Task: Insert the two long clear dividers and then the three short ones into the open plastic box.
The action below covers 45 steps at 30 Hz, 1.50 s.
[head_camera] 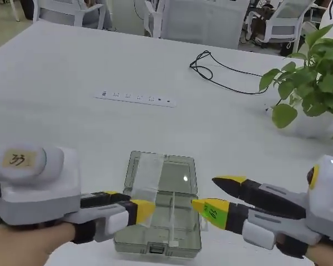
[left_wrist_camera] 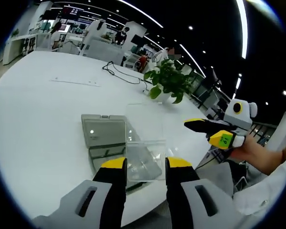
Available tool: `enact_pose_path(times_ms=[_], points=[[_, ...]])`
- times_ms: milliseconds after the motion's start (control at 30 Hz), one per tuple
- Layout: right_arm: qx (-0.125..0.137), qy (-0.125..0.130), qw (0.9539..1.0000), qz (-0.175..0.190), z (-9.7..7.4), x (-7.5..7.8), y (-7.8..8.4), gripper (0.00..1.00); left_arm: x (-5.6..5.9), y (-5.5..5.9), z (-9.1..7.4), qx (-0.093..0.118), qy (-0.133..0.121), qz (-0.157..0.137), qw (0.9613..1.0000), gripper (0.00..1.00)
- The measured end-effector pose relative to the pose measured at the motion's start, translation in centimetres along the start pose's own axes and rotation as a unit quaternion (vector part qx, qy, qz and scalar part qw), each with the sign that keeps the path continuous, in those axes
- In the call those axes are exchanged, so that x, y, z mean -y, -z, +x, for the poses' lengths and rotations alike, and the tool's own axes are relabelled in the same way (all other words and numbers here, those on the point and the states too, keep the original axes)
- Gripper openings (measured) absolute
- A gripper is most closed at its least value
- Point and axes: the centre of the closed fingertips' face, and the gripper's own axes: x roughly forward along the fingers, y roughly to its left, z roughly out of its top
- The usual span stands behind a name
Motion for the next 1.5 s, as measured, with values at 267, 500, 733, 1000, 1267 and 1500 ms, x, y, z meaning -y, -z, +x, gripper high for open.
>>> enact_pose_path(times_ms=[267, 500, 733, 1000, 1267, 1500], points=[[-0.002, 0.015, 0.9992, 0.036, 1.4, -0.3, 0.2, 0.3, 1.7, -0.1, 0.5, 0.011, 0.018, 0.005, 0.9998, 0.3], [-0.012, 0.019, 0.9983, 0.054, 2.3, -0.6, 1.0, 0.24, 2.6, -0.2, 0.8, 0.015, 0.025, 0.015, 0.9995, 0.3], [-0.017, 0.022, 0.9973, 0.068, 2.7, -0.6, 1.2, 0.18, 2.8, -0.2, 0.9, 0.013, 0.028, 0.029, 0.9991, 0.3], [-0.021, 0.025, 0.9957, 0.086, 3.3, -0.8, 1.4, 0.08, 3.0, -0.2, 1.1, 0.011, 0.028, 0.038, 0.9988, 0.3], [-0.024, 0.05, 0.9938, 0.097, 3.3, -0.6, 1.6, 0.06, 3.1, -0.3, 1.4, 0.009, 0.027, 0.045, 0.9986, 0.31], [-0.034, 0.051, 0.9939, 0.092, 3.4, -0.5, 1.6, 0.06, 3.1, -0.1, 1.5, 0.004, 0.028, 0.052, 0.9982, 0.32]])
